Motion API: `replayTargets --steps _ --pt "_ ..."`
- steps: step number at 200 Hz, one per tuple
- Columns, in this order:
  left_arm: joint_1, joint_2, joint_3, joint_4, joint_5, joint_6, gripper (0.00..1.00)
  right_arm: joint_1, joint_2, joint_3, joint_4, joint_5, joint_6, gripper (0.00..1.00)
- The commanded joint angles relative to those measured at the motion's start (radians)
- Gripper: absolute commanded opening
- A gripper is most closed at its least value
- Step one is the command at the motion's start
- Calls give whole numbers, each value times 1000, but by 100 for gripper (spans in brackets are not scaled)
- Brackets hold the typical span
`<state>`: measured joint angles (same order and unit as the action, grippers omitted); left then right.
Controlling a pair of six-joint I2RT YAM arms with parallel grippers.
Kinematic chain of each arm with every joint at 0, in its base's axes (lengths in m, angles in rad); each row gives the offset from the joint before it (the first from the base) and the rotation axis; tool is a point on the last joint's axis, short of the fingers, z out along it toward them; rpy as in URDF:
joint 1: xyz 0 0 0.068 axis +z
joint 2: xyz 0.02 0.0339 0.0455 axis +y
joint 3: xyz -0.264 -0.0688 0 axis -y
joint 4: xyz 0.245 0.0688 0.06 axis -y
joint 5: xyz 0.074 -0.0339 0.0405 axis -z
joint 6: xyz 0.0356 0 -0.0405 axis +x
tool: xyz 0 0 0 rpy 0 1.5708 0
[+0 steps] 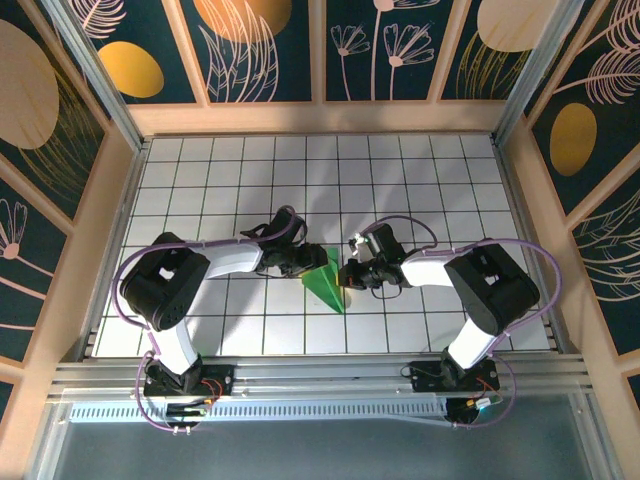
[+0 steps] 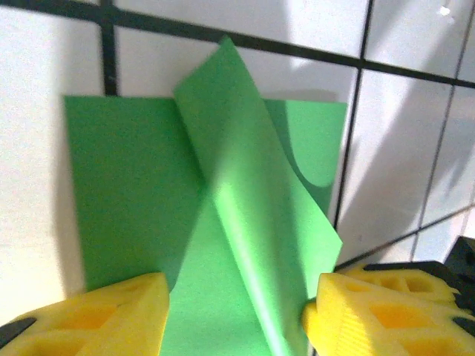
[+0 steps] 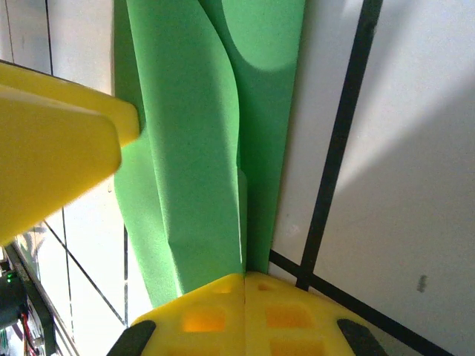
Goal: Fold a paper plane with a square sheet of paper (fold left side to right side)
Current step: Fourth fold the wing at the center of the table.
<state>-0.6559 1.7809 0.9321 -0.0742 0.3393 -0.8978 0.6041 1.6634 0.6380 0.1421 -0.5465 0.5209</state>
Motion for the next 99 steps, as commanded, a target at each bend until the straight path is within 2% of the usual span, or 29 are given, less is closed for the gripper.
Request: replayTargets --steps 1,18,34,69,99 --pt "3 -60 34 -120 -112 44 57 14 34 -3 -106 63 -32 0" --pt "3 -101 71 -136 -130 57 59 14 35 -3 -105 62 -31 0" --pt "3 -119 67 -118 -107 59 56 18 36 -3 -104 61 -29 0" --pt "-1 -111 9 9 48 24 38 23 35 -6 -102 62 -24 0" --pt "-15 -73 4 74 123 0 25 26 32 -7 -98 62 -21 0"
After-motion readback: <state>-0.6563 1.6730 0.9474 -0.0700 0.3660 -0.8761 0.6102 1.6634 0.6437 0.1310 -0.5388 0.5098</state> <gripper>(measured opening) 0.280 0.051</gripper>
